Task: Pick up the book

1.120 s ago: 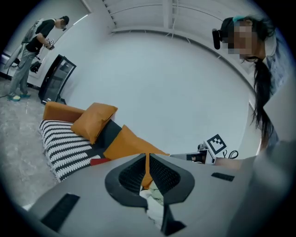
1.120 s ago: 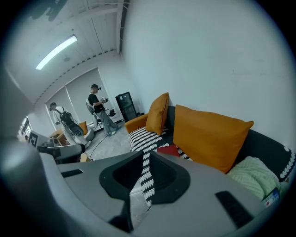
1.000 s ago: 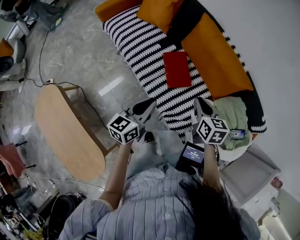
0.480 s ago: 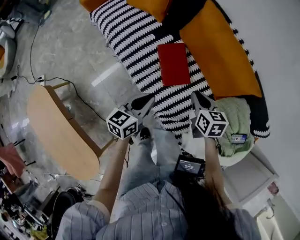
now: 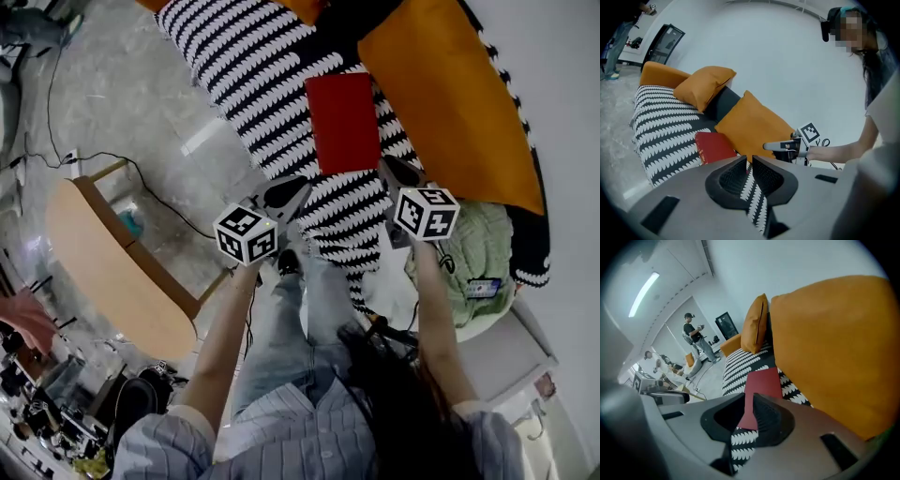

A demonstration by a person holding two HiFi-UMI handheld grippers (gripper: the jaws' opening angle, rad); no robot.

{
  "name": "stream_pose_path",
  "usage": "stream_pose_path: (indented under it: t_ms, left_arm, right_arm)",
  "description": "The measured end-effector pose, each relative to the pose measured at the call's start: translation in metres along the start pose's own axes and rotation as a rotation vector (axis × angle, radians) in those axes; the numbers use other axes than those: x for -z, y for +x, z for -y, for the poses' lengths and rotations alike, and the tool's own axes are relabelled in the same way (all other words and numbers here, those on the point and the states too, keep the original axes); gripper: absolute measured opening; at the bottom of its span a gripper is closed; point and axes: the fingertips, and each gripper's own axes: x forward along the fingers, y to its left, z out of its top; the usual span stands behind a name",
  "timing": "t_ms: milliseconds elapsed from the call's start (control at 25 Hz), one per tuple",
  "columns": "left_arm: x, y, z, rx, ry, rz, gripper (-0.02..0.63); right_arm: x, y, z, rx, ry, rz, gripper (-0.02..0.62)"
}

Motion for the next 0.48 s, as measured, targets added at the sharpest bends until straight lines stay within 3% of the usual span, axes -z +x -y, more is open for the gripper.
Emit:
stream_pose_path:
  t_ms: [240, 360, 480]
  left_arm:
    - [0.024, 0.036, -0.049, -0.016, -0.06, -0.06, 0.1]
    - [0.037, 0.061, -0.064, -0.026, -0.092, -0.078, 0.129]
    - [0.03, 0.083, -0.074, -0.031, -0.124, -0.103, 0.164]
  right_arm:
    - [0.024, 0.058, 0.038, 0.002, -0.015, -0.085, 0.056]
    - [0.036, 0.075, 0.063, -0.002, 0.003, -0.108, 0.117]
    - [0.024, 0.085, 0.076, -0.013, 0.009, -0.116, 0.137]
